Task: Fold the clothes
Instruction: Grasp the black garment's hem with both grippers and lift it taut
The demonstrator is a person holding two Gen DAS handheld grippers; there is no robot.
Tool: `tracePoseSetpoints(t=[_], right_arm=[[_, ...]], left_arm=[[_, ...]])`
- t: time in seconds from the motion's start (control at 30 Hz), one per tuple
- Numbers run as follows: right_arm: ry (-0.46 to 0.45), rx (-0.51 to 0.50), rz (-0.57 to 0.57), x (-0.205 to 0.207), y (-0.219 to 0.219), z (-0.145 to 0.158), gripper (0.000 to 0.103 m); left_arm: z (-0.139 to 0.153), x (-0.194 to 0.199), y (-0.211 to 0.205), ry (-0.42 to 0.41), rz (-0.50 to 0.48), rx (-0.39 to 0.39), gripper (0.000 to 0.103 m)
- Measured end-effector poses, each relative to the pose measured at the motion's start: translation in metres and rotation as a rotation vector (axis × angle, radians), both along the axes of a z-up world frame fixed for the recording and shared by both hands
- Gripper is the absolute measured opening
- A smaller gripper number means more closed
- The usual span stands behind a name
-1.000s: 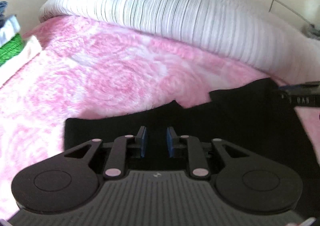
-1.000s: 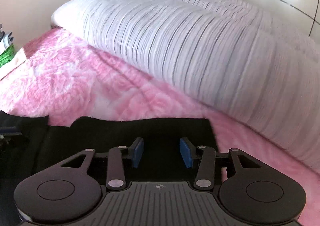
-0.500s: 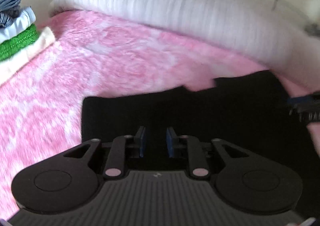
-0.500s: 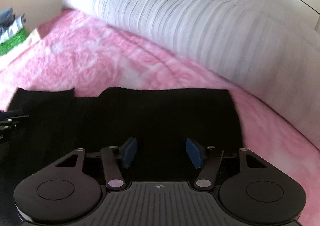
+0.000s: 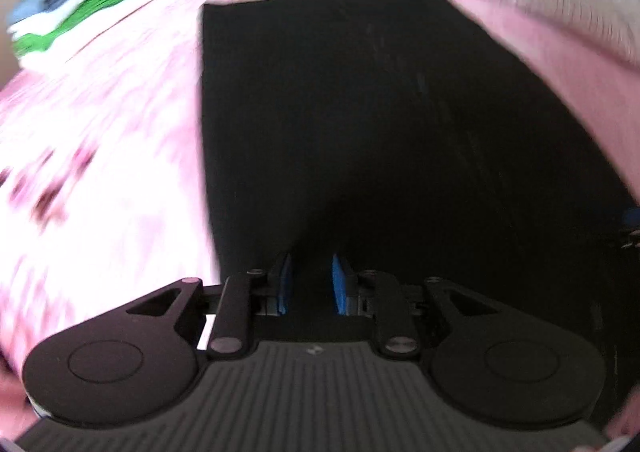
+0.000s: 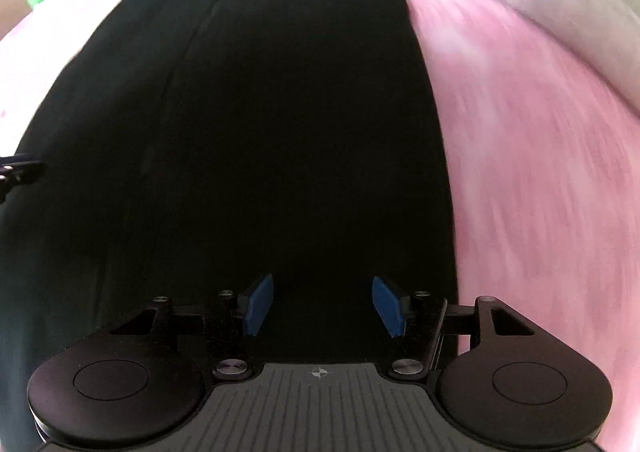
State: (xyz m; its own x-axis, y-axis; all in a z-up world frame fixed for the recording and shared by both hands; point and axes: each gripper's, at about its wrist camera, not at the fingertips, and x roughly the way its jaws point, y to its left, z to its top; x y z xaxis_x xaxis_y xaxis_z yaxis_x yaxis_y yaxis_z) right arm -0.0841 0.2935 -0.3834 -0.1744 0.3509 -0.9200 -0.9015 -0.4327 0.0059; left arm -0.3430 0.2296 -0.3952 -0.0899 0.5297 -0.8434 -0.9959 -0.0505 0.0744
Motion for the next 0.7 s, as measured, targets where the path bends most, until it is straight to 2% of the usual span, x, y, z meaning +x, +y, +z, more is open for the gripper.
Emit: tracePoseSetpoints(t=[0.1,0.2,0.23,0.33,0.37,0.43,0.53,0.63,0.7], right_arm=[[-0.012,-0.034,0.009,0.038,-0.063,0.008,0.060],[-0.077,-0.089,0.060,0.063,-0.097,0.016,0.060],[-0.055,-0.102,0.039,0.071,-0.099,0.020,0.060],[0.032,-0.126,-0.038,0.098,-0.105,0.035,0.059],[0.097,-0.147,-0.077,0.104,-0.104,0.036,0.059],[0.240,-0.192,-0.161,0.117,-0.099,0.036,0.059],[0.393,-0.248,-0.290,0.132,-0.093,0.023,0.059],[0.456,-0.278,-0.395,0.144,-0.093,0.003,0.059],[0.513,-0.291,-0.443,0.151,-0.095,-0.004,0.059]], left_arm=[[0.003,0.021,-0.064,-0.022,0.045,-0.087,0.018],[0.018,0.045,-0.107,-0.006,0.037,-0.126,0.018],[0.024,0.048,-0.117,-0.029,0.054,-0.129,0.018],[0.040,0.032,-0.132,-0.194,0.192,-0.103,0.021],[0.041,0.022,-0.136,-0.262,0.262,-0.088,0.021],[0.035,-0.002,-0.145,-0.405,0.416,-0.051,0.021],[0.014,-0.035,-0.158,-0.598,0.633,-0.004,0.022],[-0.010,-0.051,-0.160,-0.769,0.707,-0.004,0.022],[-0.022,-0.053,-0.158,-0.830,0.724,-0.008,0.025]])
